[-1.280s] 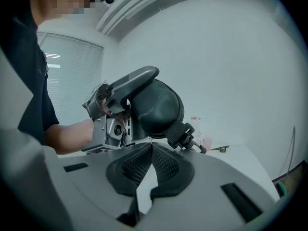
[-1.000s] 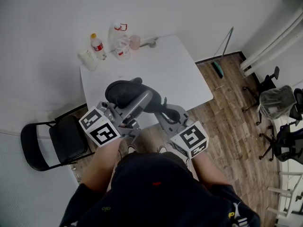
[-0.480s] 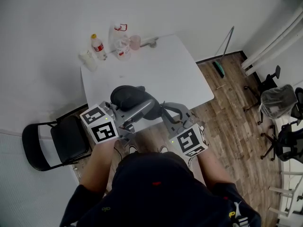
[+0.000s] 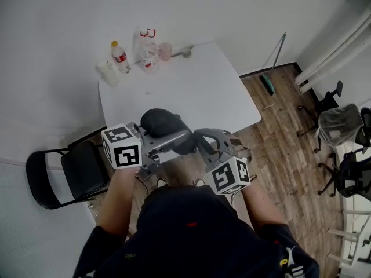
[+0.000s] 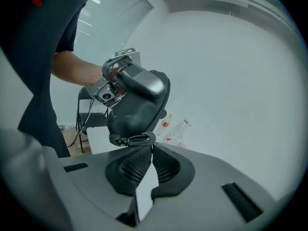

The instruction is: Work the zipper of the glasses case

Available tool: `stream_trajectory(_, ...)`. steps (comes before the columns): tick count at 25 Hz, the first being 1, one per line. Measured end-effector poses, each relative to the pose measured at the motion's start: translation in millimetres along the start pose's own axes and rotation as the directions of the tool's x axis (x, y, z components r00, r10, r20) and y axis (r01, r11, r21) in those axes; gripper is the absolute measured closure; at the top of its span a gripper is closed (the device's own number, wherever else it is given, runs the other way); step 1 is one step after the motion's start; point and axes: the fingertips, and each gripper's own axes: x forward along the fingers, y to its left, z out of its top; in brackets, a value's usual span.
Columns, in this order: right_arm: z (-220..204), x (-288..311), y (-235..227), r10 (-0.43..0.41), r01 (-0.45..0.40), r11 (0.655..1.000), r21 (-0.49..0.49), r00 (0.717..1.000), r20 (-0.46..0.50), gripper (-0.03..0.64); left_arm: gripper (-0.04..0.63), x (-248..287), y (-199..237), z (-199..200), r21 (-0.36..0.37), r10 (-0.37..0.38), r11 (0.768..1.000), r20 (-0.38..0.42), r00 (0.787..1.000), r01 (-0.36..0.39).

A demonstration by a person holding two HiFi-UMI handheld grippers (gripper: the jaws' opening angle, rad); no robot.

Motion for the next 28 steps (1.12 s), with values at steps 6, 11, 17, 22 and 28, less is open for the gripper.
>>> stream_trajectory(6,-5,6,6,0.009,-0.012,0.998,-0.060,0.999,-0.043,0.595,0.321,4,2,-11,0.059,-0.001,0.998,-0.100,0.995,0.006)
stream_trajectory(11,-7,4,11,0.005,-0.012,0.994,-0.112,0.998,-0.061,0.597,0.321,6,-3,-17,0.093,0.029,0.996,-0.146,0.989,-0.015)
stream_trajectory(17,-11,7,18,0.004,-0.023,0.981,-0.194,0.995,-0.097,0.597,0.321,5,-3,-25,0.136,0.078,0.989,-0.196,0.978,-0.052)
stream_trajectory(22,-3,8,13,-0.018,-0.001,0.979,-0.204,0.996,-0.089,0.597,0.321,12,-5,-56,0.255,0.150,0.965,-0.332,0.931,-0.065)
stream_trajectory(28,3,4,7,-0.021,0.005,0.976,-0.217,0.997,-0.072,0.597,0.321,15,-4,-71,0.303,0.184,0.951,-0.377,0.908,-0.067)
